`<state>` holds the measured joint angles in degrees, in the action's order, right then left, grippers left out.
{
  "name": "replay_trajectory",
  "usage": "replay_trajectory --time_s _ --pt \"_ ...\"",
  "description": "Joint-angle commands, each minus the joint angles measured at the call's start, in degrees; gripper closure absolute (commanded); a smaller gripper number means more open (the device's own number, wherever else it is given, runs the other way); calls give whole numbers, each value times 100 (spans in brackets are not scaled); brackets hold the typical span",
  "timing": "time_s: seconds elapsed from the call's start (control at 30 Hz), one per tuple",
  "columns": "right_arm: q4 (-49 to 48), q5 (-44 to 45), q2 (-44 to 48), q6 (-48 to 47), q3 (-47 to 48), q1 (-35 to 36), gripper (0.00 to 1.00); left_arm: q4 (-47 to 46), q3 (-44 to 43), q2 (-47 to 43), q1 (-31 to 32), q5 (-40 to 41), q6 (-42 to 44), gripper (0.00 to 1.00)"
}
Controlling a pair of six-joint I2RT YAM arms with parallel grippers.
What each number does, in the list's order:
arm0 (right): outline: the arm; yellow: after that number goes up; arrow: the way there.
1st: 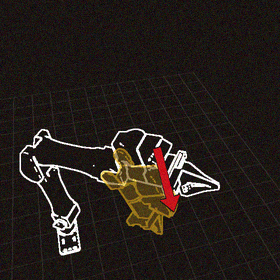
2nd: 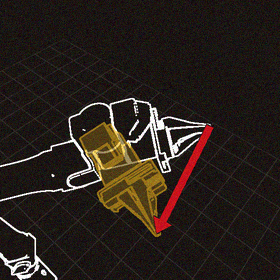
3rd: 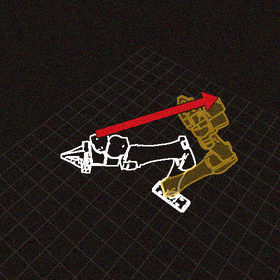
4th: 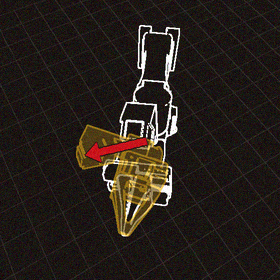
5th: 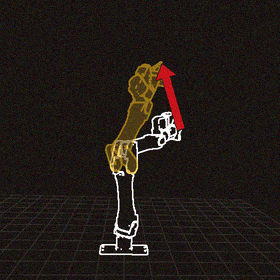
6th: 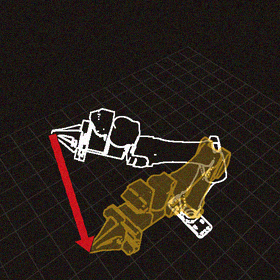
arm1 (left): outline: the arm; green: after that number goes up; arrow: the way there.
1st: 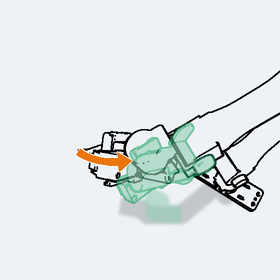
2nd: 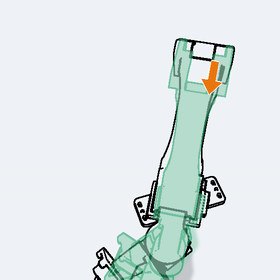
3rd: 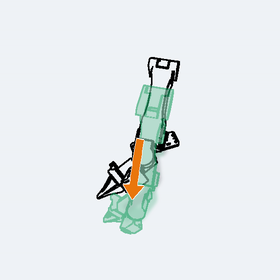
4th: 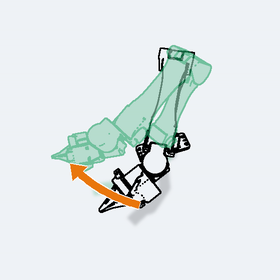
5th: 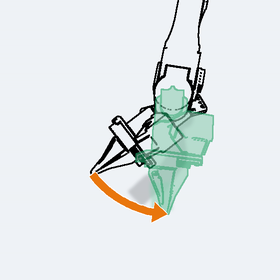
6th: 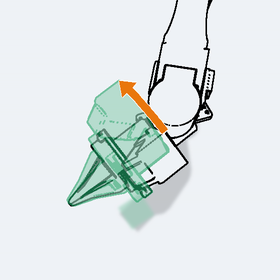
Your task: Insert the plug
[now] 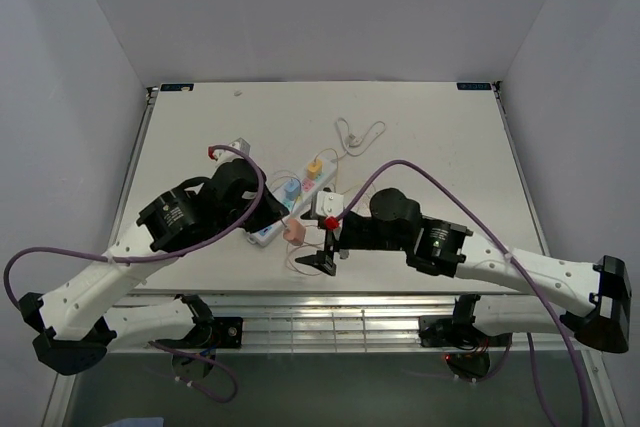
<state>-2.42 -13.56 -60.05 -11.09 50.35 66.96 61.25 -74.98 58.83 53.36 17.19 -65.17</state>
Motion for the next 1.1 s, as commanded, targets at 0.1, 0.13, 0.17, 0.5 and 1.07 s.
replay_trajectory --time_s 0.1,0.13,0.17,0.5,1.07 --pt "426 828 -639 -657 642 273 10 18 124 -12 7 -146 -427 100" --pt "452 864 -709 -683 678 361 10 18 141 -29 7 -155 -435 100" --pt "479 925 -814 -701 704 397 10 9 142 -38 7 -155 -453 100" --pt "286 1523 -1061 -561 581 511 6 -122 230 -56 7 -207 -348 100" --pt "-119 1523 -1105 -438 502 520 19 -245 159 59 7 -357 -181 100"
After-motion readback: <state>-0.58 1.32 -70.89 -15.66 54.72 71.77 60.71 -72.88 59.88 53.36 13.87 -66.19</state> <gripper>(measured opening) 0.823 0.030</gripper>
